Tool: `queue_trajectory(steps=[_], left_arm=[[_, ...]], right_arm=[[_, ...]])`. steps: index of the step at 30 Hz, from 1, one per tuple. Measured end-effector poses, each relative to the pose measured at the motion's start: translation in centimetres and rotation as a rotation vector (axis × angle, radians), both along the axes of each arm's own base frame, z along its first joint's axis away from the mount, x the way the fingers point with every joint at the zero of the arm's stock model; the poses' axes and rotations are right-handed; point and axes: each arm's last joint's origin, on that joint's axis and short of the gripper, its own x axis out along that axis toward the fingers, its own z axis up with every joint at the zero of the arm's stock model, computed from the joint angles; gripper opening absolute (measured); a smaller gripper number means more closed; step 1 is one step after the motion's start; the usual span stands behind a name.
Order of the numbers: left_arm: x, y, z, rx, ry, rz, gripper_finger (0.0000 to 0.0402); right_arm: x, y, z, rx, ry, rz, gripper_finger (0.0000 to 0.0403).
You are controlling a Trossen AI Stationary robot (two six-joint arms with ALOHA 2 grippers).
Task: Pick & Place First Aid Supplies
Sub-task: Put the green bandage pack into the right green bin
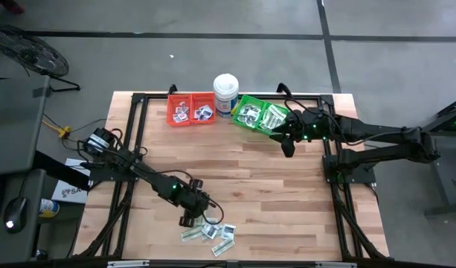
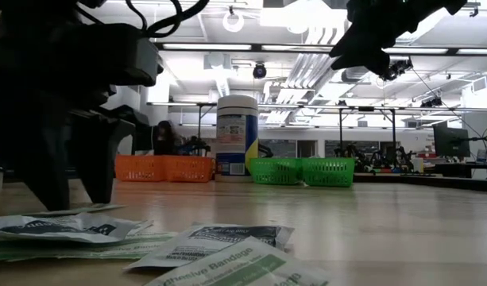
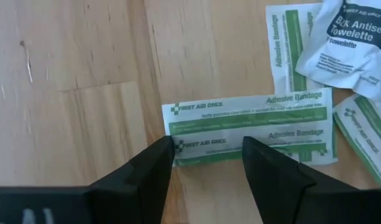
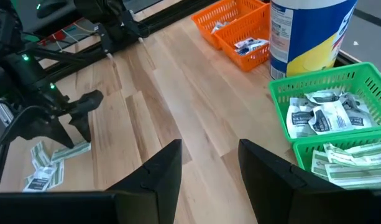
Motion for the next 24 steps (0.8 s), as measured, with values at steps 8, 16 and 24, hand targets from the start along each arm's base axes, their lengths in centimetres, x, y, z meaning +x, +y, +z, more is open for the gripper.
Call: queue_trajectory(steps=[8, 16, 24], left_arm=[[0.0, 0.0, -1.3, 0.028, 0.047, 0.003, 0.0179], [0.0, 0.1, -1.3, 0.024, 0.052, 0.028, 0.0104], [0.0, 0.0, -1.3, 0.009, 0.046, 0.041, 0.0009]], right_arm=[[0.1, 0.8, 0.0, 0.007, 0.003, 0.013, 0.0152], [0.2, 1.5, -0.1, 0.025, 0.012, 0.034, 0.0152], [0.3, 2.7, -0.1, 0.074, 0.005, 0.065, 0.0152]])
